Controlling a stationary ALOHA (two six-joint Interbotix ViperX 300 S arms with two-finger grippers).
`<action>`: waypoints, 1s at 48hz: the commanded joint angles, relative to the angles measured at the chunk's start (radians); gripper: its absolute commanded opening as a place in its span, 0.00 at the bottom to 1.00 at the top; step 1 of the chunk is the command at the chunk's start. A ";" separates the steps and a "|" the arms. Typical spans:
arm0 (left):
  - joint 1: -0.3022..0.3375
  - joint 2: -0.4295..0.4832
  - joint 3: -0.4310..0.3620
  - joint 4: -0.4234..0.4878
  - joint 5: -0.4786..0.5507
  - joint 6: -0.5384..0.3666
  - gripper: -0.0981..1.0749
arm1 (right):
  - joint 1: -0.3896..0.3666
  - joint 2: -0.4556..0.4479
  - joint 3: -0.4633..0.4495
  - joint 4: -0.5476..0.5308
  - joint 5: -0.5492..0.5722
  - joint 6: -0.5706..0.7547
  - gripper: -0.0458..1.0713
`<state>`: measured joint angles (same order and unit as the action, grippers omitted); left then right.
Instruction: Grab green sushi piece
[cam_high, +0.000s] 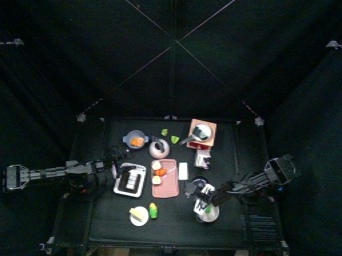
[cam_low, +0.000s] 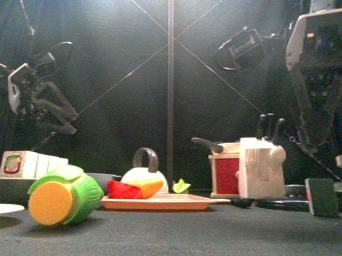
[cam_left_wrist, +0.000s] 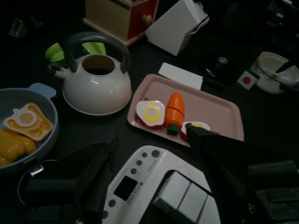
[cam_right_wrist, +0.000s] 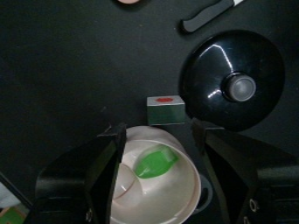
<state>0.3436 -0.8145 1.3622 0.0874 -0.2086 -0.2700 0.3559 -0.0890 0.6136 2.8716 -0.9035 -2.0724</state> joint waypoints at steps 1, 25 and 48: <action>0.003 0.002 -0.014 -0.002 -0.009 0.002 0.90 | -0.005 0.006 -0.014 -0.008 0.000 -0.002 0.87; 0.003 0.002 -0.012 -0.002 -0.009 0.003 0.90 | -0.014 0.078 -0.014 -0.043 0.002 -0.002 0.87; 0.003 0.002 -0.011 -0.002 -0.009 0.005 0.90 | -0.031 0.107 -0.021 -0.054 0.006 -0.003 0.86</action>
<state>0.3451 -0.8145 1.3606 0.0890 -0.2086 -0.2669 0.3298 0.0337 0.6121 2.8256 -0.8989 -2.0755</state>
